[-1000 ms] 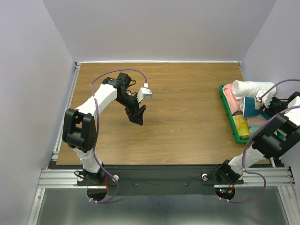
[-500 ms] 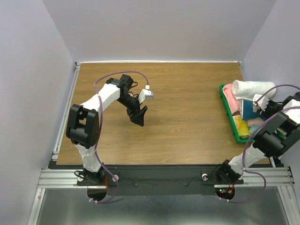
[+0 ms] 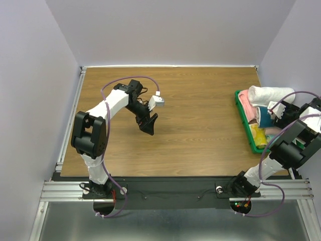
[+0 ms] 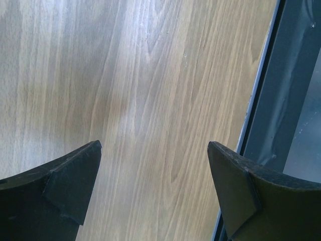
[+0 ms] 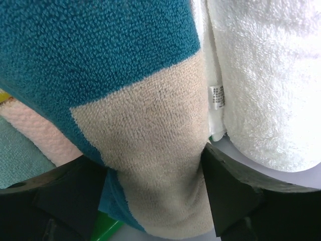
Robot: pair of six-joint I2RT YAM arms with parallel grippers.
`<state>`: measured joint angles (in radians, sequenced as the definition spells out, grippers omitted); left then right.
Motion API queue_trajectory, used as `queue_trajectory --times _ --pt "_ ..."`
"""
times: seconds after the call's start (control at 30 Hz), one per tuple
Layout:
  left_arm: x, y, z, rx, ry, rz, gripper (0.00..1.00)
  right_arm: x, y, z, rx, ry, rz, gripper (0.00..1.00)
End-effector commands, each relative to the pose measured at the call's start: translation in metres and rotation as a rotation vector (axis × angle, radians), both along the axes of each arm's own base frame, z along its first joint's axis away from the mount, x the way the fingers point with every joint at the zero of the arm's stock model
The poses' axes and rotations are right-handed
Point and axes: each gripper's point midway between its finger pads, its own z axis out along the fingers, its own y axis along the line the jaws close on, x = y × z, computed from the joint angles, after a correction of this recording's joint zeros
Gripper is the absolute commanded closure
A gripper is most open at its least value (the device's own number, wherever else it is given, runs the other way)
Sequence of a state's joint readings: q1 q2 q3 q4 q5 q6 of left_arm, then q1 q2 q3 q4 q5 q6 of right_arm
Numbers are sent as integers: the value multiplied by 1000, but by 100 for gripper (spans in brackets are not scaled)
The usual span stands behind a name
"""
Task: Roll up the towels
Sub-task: Place the rolled towel into the container
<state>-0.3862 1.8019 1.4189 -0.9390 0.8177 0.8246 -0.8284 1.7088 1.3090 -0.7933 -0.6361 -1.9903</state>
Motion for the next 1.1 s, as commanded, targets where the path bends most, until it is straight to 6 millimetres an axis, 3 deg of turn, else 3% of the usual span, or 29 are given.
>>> queue_trajectory --times 0.0,0.1,0.13,0.3,0.33,0.53,0.73,0.83,0.9,0.93,1.03,1.07 --pt "4 -5 21 -32 -50 -16 1 24 3 40 -440 -164 454 20" --pt "3 -4 21 -31 -53 -18 1 21 6 49 -457 -175 453 15" --pt "2 -4 21 -32 -56 -22 1 19 9 49 -456 -178 453 9" --pt "1 -4 24 -42 -65 -25 1 16 19 63 -468 -216 459 5" --pt "1 -4 26 -44 -72 -25 1 15 20 67 -476 -221 460 0" --pt "-5 -2 29 -54 -92 -36 1 4 35 84 -465 -229 465 0" --pt "-5 -3 39 -76 -129 -24 1 -17 88 116 -353 -283 507 0" --pt "0 -1 49 -80 -164 29 1 -22 128 138 -257 -330 535 0" --pt "6 3 54 -85 -184 66 1 -14 146 152 -119 -317 411 0" --pt "8 4 59 -96 -199 84 1 -3 175 161 -91 -332 440 0" --pt "20 15 71 -120 -220 155 1 21 208 171 -3 -326 383 0" --pt "26 18 74 -121 -228 186 1 33 216 184 8 -352 366 0"
